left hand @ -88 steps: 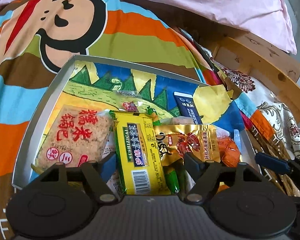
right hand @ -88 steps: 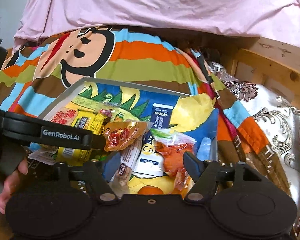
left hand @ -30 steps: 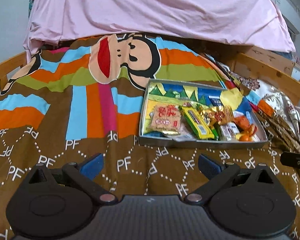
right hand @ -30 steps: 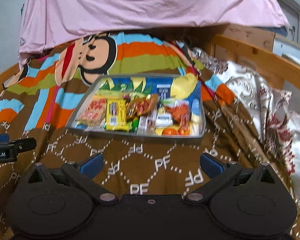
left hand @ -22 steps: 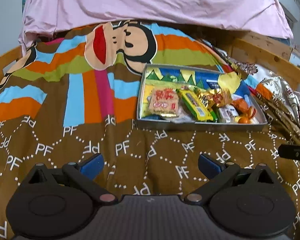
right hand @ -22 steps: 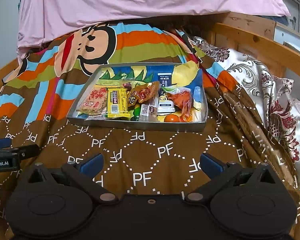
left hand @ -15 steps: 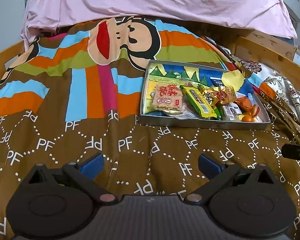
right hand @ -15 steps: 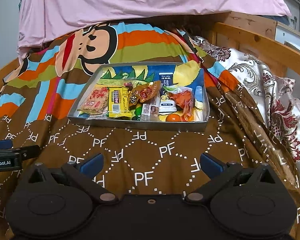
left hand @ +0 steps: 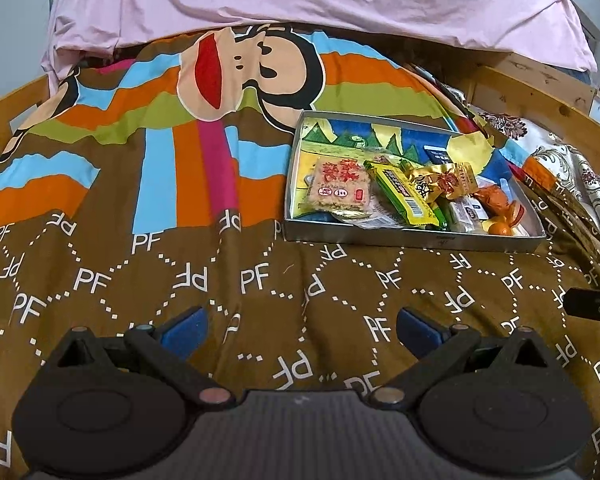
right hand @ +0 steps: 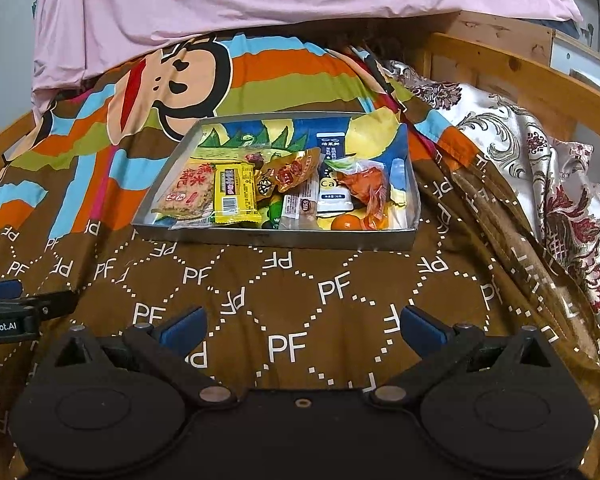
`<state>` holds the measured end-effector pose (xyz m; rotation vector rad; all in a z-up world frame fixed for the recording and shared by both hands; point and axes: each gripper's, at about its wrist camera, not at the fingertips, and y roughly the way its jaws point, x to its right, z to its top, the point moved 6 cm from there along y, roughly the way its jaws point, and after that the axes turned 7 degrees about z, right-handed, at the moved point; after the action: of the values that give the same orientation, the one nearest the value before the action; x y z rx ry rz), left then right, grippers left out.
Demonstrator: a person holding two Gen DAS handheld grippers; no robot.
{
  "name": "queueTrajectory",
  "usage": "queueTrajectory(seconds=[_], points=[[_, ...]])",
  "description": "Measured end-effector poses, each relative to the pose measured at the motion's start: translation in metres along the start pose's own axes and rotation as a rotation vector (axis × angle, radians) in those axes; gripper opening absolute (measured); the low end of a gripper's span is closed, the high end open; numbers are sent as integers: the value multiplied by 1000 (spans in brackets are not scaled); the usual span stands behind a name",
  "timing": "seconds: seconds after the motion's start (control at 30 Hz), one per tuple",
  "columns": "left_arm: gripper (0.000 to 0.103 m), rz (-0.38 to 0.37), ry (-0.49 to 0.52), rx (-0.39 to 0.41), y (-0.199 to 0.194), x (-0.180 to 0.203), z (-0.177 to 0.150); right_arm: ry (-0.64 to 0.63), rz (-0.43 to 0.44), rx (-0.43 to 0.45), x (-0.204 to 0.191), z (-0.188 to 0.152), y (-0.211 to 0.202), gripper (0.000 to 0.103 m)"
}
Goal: Organize snacks
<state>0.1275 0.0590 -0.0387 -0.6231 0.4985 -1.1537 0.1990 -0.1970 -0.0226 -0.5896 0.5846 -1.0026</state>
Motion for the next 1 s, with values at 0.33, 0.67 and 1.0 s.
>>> queueTrajectory(seconds=[0.33,0.67,1.0], points=[[102,-5,9,-1,-1,1,0,0,4,2,0,0,0,102],[102,-8,14,-6,0,1,0,1,4,1,-1,1,0,102],[102,-9,22,-14,1,1,-1,-2,4,-2,-1,1,1,102]])
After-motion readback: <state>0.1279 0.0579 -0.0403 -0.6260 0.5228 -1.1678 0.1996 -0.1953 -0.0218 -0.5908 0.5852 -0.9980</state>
